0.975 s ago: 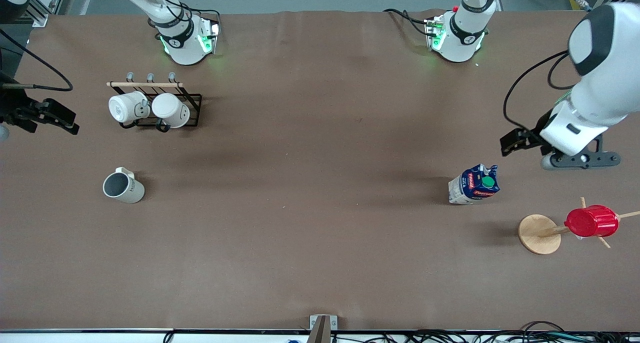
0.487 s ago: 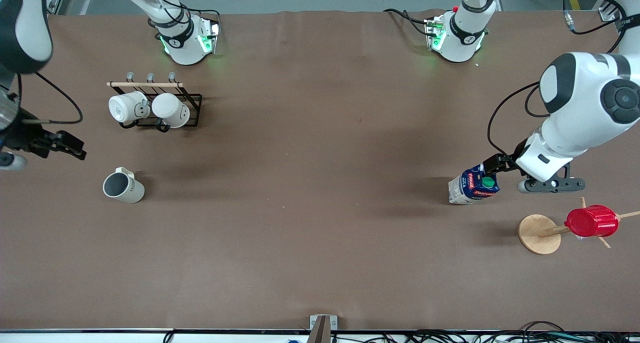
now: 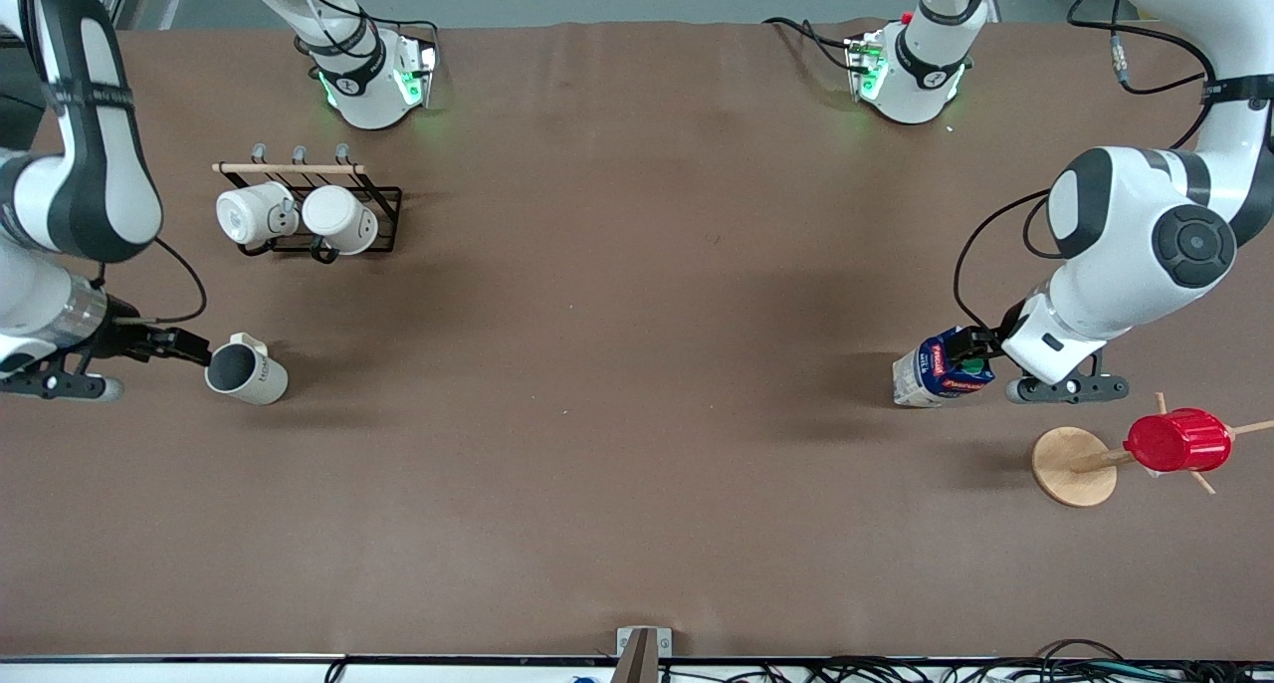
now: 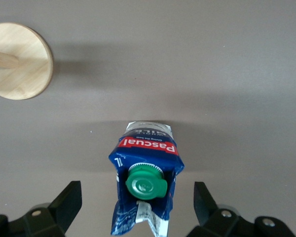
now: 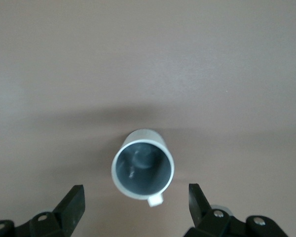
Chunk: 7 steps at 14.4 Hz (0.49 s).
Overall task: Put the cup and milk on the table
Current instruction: 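Grasp the milk carton with the left gripper while the right gripper grasps the mug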
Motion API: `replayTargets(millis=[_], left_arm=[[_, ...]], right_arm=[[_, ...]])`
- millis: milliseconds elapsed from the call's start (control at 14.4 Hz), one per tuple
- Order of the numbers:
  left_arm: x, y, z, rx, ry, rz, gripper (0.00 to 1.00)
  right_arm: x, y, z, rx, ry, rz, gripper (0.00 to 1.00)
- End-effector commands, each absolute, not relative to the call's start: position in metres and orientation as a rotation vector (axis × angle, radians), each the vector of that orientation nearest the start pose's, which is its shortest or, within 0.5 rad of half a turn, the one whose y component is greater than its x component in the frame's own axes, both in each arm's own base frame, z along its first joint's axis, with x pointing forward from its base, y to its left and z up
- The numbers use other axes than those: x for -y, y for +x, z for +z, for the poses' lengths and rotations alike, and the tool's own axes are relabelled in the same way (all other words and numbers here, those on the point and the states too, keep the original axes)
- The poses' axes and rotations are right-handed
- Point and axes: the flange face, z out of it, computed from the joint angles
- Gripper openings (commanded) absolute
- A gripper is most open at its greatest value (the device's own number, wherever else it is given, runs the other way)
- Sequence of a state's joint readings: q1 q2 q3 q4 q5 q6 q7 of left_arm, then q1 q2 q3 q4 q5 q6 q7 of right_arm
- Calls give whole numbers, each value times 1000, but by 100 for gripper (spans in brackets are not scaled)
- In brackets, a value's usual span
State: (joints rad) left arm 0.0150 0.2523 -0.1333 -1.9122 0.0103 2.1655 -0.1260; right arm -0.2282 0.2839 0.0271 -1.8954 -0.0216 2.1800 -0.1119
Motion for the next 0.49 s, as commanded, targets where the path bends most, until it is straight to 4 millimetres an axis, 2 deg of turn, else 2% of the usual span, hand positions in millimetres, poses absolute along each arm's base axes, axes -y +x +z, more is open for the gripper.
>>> replayTargets(millis=[0, 209, 418], left_arm=[[68, 596, 350, 29, -3165, -21, 100], [67, 595, 342, 28, -3165, -9, 96], [68, 595, 340, 29, -3167, -18, 84]], right_arm=[[142, 610, 323, -97, -3133, -3, 93], [158, 609, 295, -83, -3130, 5, 93], [155, 600, 277, -82, -3119, 63, 92]])
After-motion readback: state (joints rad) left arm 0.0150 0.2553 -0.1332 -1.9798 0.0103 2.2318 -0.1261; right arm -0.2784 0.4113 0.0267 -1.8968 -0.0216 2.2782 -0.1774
